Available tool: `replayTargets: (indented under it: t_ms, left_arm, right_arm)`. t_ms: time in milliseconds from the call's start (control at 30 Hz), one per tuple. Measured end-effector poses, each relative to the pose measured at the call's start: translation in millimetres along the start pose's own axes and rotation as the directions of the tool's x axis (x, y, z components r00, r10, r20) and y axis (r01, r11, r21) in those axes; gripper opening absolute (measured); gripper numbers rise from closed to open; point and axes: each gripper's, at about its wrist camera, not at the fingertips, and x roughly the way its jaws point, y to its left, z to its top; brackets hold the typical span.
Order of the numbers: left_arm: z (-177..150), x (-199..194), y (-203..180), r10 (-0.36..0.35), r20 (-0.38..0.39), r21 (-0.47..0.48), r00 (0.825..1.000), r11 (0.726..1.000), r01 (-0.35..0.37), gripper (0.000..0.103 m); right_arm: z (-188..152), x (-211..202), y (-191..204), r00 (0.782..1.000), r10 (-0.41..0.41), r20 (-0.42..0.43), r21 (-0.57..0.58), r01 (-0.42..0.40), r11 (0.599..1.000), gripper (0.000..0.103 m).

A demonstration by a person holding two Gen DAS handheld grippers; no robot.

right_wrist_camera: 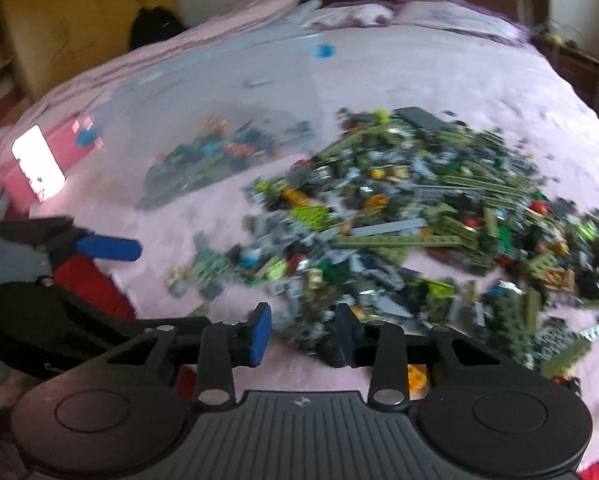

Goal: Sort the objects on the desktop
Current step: 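Move both open grippers back over the brick pile, then close the left gripper on a small grey brick while the right gripper grasps a dark brick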

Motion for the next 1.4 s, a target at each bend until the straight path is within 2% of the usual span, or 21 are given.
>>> replayTargets:
  t_ms: [200, 267, 333, 433, 533, 667, 700, 767, 833, 1400]
  left_arm:
    - [-6, 3, 2, 0.008, -0.012, 0.008, 1.0, 1.0, -0.008, 0.101]
    - [-7, 5, 7, -0.004, -0.011, -0.011, 1.0, 1.0, 0.004, 0.096]
    - [-7, 6, 13, -0.016, -0.01, -0.032, 1.0, 0.999, 0.016, 0.085]
    - [-8, 9, 21, -0.035, -0.008, -0.064, 0.999, 0.997, 0.034, 0.068]
    - [-9, 12, 28, -0.055, -0.006, -0.088, 0.998, 0.995, 0.054, 0.064]
    - [-10, 16, 26, -0.078, 0.003, -0.054, 0.997, 0.995, 0.078, 0.064]
    - [-10, 17, 24, -0.077, 0.005, -0.044, 0.997, 0.996, 0.077, 0.062]
    - [-9, 18, 22, -0.08, 0.009, -0.035, 0.997, 0.996, 0.08, 0.045]
    - [-8, 17, 23, -0.089, 0.013, -0.048, 0.996, 0.995, 0.09, 0.022]
    - [15, -24, 22, -0.091, 0.122, -0.064, 0.988, 0.993, 0.099, 0.022]
  right_arm:
    - [-1, 13, 10, 1.0, 0.003, -0.028, -0.039, -0.004, 0.999, 0.037]
    - [-2, 15, 9, 0.999, 0.002, -0.039, -0.039, -0.003, 0.999, 0.035]
    - [-5, 15, 8, 0.999, -0.001, -0.049, -0.05, -0.001, 0.999, 0.03]
    - [-9, 15, 9, 0.999, -0.007, -0.047, -0.076, 0.004, 0.997, 0.03]
    - [-10, 16, 10, 0.999, -0.015, -0.045, -0.09, 0.011, 0.996, 0.027]
    - [-10, 16, 11, 0.999, -0.021, -0.043, -0.103, 0.017, 0.995, 0.025]
    - [-10, 15, 11, 0.999, -0.022, -0.041, -0.104, 0.018, 0.994, 0.02]
    - [-10, 15, 11, 0.999, -0.025, -0.038, -0.105, 0.02, 0.994, 0.019]
    - [-10, 14, 12, 0.999, -0.026, -0.034, -0.107, 0.023, 0.994, 0.019]
    - [6, -12, 23, 0.999, 0.014, 0.045, -0.132, -0.008, 0.991, 0.019]
